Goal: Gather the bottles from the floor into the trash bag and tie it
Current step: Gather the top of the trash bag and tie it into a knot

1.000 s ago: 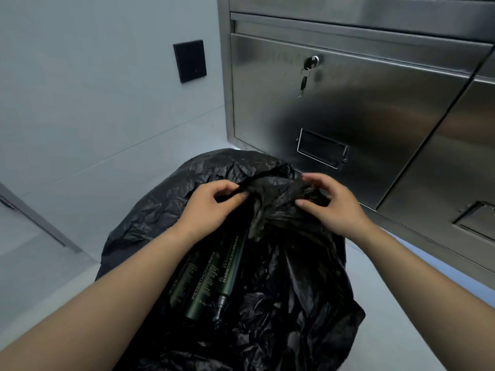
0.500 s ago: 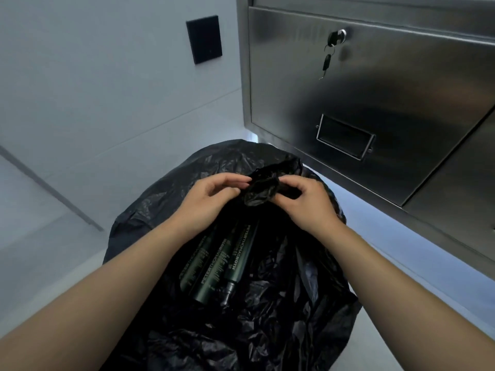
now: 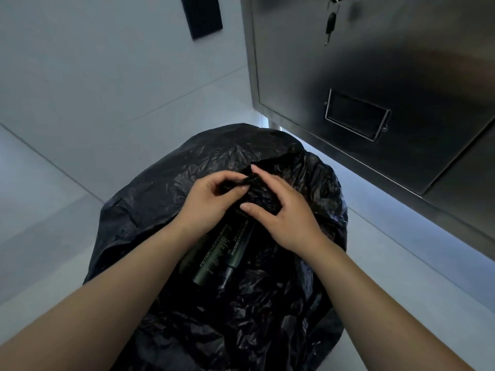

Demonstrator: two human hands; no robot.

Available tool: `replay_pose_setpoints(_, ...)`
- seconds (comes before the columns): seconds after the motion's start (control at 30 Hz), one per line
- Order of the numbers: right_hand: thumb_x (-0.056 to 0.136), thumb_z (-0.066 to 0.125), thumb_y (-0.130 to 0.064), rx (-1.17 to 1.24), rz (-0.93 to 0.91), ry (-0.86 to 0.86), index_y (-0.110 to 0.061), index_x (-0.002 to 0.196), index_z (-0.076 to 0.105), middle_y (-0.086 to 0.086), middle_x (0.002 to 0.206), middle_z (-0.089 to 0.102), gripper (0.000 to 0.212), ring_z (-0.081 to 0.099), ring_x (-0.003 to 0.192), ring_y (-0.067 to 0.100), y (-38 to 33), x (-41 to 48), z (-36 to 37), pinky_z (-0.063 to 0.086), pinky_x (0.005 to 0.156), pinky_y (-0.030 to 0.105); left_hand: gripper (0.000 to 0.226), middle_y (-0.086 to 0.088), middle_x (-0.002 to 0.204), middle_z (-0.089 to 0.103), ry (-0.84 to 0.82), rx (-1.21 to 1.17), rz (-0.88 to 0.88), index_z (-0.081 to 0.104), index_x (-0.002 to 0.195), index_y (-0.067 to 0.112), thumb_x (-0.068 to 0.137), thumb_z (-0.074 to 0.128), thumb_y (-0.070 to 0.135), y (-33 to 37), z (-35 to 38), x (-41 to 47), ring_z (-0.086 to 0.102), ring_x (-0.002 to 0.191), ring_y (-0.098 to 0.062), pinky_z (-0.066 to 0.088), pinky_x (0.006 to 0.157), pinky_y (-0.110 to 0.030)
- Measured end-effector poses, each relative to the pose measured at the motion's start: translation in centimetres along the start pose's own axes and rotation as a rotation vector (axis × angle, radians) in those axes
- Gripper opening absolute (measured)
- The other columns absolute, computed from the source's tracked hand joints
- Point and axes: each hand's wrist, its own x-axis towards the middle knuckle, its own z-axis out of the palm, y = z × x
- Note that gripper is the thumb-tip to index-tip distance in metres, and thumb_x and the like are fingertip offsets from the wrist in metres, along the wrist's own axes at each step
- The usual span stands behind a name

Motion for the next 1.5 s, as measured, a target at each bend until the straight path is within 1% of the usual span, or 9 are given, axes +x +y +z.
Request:
replay_pose_setpoints(0.17, 0.088, 0.064, -0.023, 0.214, -0.002, -0.007, -0.034, 0.111, 0.065, -0.023, 0.108, 0.065, 0.026, 0.057, 0.106, -0.007, -0.4, 0.6, 3.9, 0.041, 0.088, 0.010, 0.023, 0.012, 0.085, 0.071, 0.115, 0.199, 0.009, 0.069, 0.084, 0.027, 0.080, 0.069, 0.004, 0.2, -3.2, -2.8, 0.066, 0.084, -0.002, 0.048, 0.076, -0.013)
replay_pose_setpoints(0.37, 0.086, 0.058, -0.045, 0.130, -0.051, -0.141, -0.042, 0.111, 0.061, -0.035, 0.104, 0.062, 0.026, 0.056, 0.102, -0.013, -1.8, -1.1, 7.9, 0.042, 0.081, 0.006, 0.027, 0.008, 0.074, 0.069, 0.212, 0.269, -0.071, 0.069, 0.075, 0.030, 0.080, 0.069, 0.004, -2.1, -7.7, -6.7, 0.063, 0.064, -0.004, 0.051, 0.066, -0.015)
replay_pose_setpoints(0.5, 0.088, 0.061, -0.032, 0.034, -0.150, -0.119, -0.031, 0.109, 0.067, -0.029, 0.101, 0.061, 0.023, 0.054, 0.098, -0.018, -3.0, -0.9, 10.1, 0.039, 0.081, 0.003, 0.021, 0.009, 0.077, 0.068, 0.218, 0.205, -0.076, 0.068, 0.081, 0.029, 0.082, 0.069, 0.008, -4.4, -9.1, -8.6, 0.062, 0.064, 0.001, 0.048, 0.065, -0.013)
replay_pose_setpoints(0.7, 0.092, 0.055, -0.031, -0.094, -0.074, -0.183, -0.031, 0.115, 0.062, -0.020, 0.101, 0.063, 0.023, 0.058, 0.095, -0.005, -4.3, -2.0, 12.5, 0.041, 0.076, 0.006, 0.025, 0.010, 0.097, 0.068, 0.267, 0.196, -0.103, 0.064, 0.095, 0.041, 0.080, 0.072, 0.022, -5.9, -12.4, -13.6, 0.066, 0.088, -0.003, 0.049, 0.082, -0.019)
replay_pose_setpoints(0.9, 0.095, 0.050, -0.030, -0.279, -0.079, -0.373, -0.013, 0.111, 0.060, -0.002, 0.099, 0.063, 0.025, 0.058, 0.087, 0.009, -3.1, -3.5, 15.8, 0.040, 0.067, 0.012, 0.025, 0.014, 0.095, 0.067, 0.239, 0.220, -0.169, 0.064, 0.094, 0.045, 0.081, 0.071, 0.025, -8.7, -14.1, -19.6, 0.063, 0.087, 0.000, 0.048, 0.074, -0.011)
replay_pose_setpoints(1.03, 0.096, 0.051, -0.023, -0.341, -0.154, -0.422, -0.004, 0.104, 0.059, 0.004, 0.094, 0.054, 0.022, 0.053, 0.083, 0.018, -2.7, -4.6, 17.6, 0.039, 0.069, 0.025, 0.022, 0.016, 0.098, 0.066, 0.270, 0.233, -0.264, 0.063, 0.096, 0.044, 0.080, 0.071, 0.030, -11.8, -13.5, -24.1, 0.060, 0.092, 0.001, 0.053, 0.080, -0.026)
replay_pose_setpoints(1.17, 0.095, 0.052, -0.023, -0.318, -0.199, -0.465, -0.006, 0.100, 0.061, 0.000, 0.089, 0.057, 0.020, 0.054, 0.079, 0.014, -3.1, -5.5, 18.9, 0.037, 0.065, 0.015, 0.021, 0.017, 0.098, 0.066, 0.434, 0.195, -0.377, 0.064, 0.098, 0.036, 0.080, 0.072, 0.031, -15.1, -13.6, -28.2, 0.060, 0.092, 0.002, 0.054, 0.082, -0.031)
replay_pose_setpoints(1.27, 0.095, 0.051, -0.027, -0.305, -0.179, -0.524, -0.009, 0.097, 0.061, 0.003, 0.080, 0.063, 0.021, 0.059, 0.071, 0.018, -3.3, -6.4, 19.9, 0.044, 0.061, 0.030, 0.028, 0.022, 0.106, 0.059, 0.567, 0.274, -0.440, 0.061, 0.105, 0.034, 0.079, 0.072, 0.034, -17.2, -13.6, -31.5, 0.055, 0.099, 0.002, 0.044, 0.081, -0.018)
replay_pose_setpoints(1.5, 0.095, 0.050, -0.027, -0.328, -0.160, -0.547, -0.012, 0.094, 0.059, 0.003, 0.076, 0.062, 0.018, 0.059, 0.066, 0.019, -2.8, -8.0, 20.1, 0.044, 0.057, 0.037, 0.052, 0.001, 0.127, 0.047, 0.489, 0.374, -0.635, 0.051, 0.128, 0.021, 0.081, 0.071, 0.029, -22.0, -11.0, -36.2, 0.044, 0.119, -0.011, 0.031, 0.099, -0.019)
